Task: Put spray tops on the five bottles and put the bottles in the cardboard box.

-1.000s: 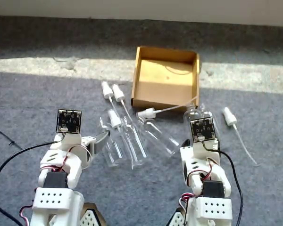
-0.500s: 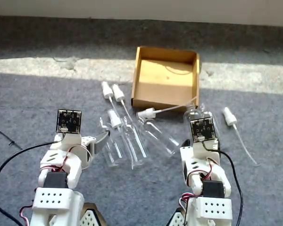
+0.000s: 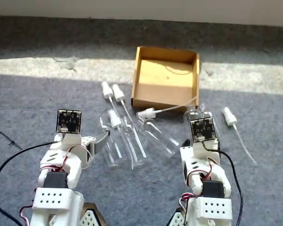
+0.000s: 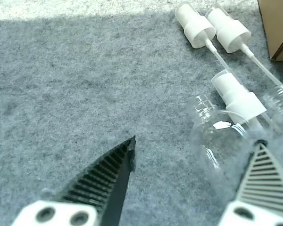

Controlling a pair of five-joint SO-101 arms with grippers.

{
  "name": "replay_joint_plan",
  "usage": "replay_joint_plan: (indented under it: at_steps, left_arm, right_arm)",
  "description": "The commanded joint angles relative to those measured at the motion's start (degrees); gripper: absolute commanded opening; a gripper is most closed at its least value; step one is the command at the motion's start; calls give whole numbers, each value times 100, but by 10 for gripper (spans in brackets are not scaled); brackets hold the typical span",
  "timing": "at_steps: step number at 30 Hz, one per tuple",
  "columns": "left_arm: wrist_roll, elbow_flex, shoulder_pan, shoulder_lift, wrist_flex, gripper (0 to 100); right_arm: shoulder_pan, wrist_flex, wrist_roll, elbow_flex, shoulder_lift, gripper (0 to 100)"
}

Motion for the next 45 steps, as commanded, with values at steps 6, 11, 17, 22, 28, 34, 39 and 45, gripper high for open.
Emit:
replay_joint_plan:
  at_steps: [6, 11, 17, 22, 28, 34, 39, 45]
  left_arm:
    - [-53, 92, -40, 48, 185, 337]
    - [-53, 92, -40, 48, 185, 337]
    - [-53, 92, -40, 48, 185, 337]
    - [-53, 92, -40, 48, 185, 337]
    - [-53, 92, -40, 48, 185, 337]
    - [-53, 92, -40, 48, 185, 337]
    - [-53, 92, -40, 48, 185, 337]
    - [-53, 92, -40, 48, 185, 337]
  right_arm:
    - [-22, 101, 26, 787, 4, 257]
    - [-22, 101, 26, 787, 4, 257]
    - [-22, 101, 26, 787, 4, 257]
    - [-119, 101, 0, 778, 4, 257]
    - [-163, 101, 0, 769, 4, 257]
    - [-198, 66, 26, 769, -31, 257]
    - [242, 66, 26, 558, -31, 257]
    - [1051, 549, -255, -1490, 180, 257]
